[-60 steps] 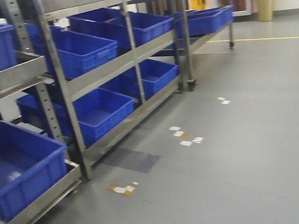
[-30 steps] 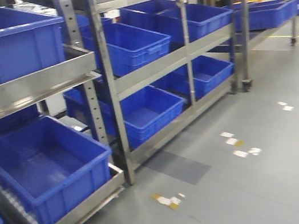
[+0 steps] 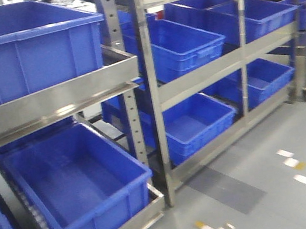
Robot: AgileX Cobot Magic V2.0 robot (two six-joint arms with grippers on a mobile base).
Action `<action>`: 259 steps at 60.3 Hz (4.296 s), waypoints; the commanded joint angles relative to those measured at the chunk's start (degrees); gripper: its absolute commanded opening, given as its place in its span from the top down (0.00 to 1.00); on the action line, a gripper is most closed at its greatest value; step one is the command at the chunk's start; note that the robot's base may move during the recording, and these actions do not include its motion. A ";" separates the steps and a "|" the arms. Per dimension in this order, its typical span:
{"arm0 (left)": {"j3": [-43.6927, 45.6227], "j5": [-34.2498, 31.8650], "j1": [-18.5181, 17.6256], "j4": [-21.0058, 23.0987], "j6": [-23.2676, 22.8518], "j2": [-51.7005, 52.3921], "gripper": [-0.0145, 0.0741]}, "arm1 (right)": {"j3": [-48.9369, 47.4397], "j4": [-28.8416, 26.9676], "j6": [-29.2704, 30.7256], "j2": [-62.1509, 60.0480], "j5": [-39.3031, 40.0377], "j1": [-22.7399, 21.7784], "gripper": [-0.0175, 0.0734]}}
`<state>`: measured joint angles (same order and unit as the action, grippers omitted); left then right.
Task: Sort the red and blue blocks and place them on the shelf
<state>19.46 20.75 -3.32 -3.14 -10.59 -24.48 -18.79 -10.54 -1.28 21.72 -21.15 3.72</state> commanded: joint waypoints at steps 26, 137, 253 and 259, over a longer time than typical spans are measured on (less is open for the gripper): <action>1.58 -4.90 0.08 -0.10 -0.19 -0.19 0.70 | -1.74 0.30 0.26 0.23 4.99 -0.35 0.74; 1.58 -4.90 0.08 -0.10 -0.19 -0.19 0.70 | -1.74 0.30 0.26 0.23 4.99 -0.35 0.74; 1.58 -4.90 0.08 -0.10 -0.19 -0.19 0.70 | -1.74 0.30 0.26 0.23 4.99 -0.35 0.74; 1.58 -5.04 0.08 -0.10 -0.19 -0.19 0.70 | -1.74 0.30 0.26 0.23 4.99 -0.35 0.74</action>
<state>19.46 20.75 -3.32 -3.14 -10.59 -24.48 -18.79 -10.54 -1.28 21.72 -21.15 3.72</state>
